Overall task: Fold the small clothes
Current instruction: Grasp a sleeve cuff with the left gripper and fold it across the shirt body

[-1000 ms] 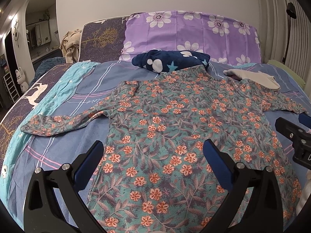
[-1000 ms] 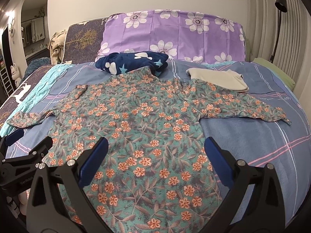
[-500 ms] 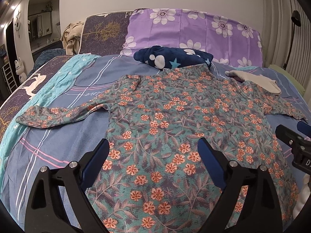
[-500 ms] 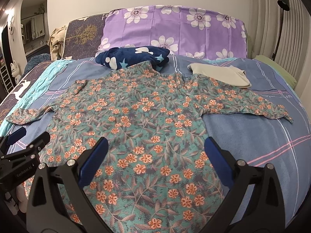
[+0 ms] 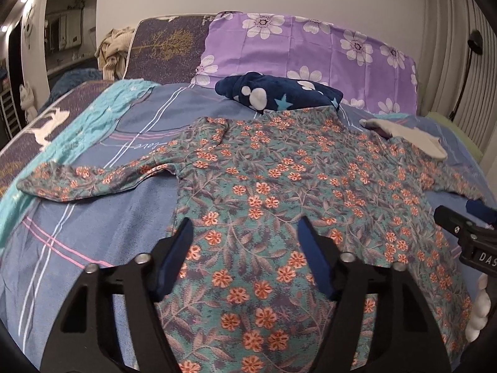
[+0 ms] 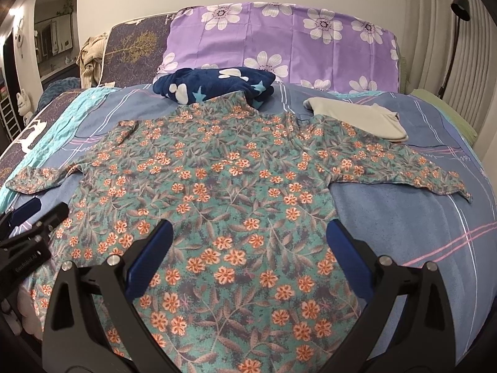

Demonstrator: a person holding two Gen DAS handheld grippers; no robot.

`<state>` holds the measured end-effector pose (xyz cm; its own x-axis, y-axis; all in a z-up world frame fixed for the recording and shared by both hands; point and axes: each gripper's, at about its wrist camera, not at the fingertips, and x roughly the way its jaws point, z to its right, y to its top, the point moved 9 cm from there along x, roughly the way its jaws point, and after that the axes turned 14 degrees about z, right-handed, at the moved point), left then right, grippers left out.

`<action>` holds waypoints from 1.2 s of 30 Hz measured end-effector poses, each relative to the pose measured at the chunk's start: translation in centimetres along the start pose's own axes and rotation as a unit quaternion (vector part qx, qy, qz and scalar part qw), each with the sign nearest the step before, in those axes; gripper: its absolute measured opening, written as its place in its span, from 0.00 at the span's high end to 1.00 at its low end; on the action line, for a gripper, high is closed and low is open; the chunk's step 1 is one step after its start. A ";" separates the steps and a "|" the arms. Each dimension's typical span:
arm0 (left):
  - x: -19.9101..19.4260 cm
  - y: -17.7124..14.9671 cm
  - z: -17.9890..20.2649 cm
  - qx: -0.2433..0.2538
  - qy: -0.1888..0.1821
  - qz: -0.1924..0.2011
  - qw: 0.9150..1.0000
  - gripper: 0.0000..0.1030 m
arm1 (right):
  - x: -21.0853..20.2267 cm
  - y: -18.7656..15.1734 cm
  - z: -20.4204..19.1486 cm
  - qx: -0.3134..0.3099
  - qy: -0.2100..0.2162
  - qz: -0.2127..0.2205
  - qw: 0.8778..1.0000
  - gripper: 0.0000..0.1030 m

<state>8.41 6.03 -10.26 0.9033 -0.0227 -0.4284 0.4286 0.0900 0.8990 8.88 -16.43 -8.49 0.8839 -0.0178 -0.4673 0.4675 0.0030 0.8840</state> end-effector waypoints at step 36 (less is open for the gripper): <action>7.7 16.4 -11.2 -0.110 0.057 0.091 0.988 0.98 | 5.7 -3.1 5.3 0.049 -0.034 -0.064 0.996 0.03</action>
<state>22.17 18.47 0.17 0.9520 0.1249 -0.2794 0.2329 0.2966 0.9262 12.35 -21.84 -13.85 0.8129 -0.0804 -0.5768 0.5691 -0.1003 0.8161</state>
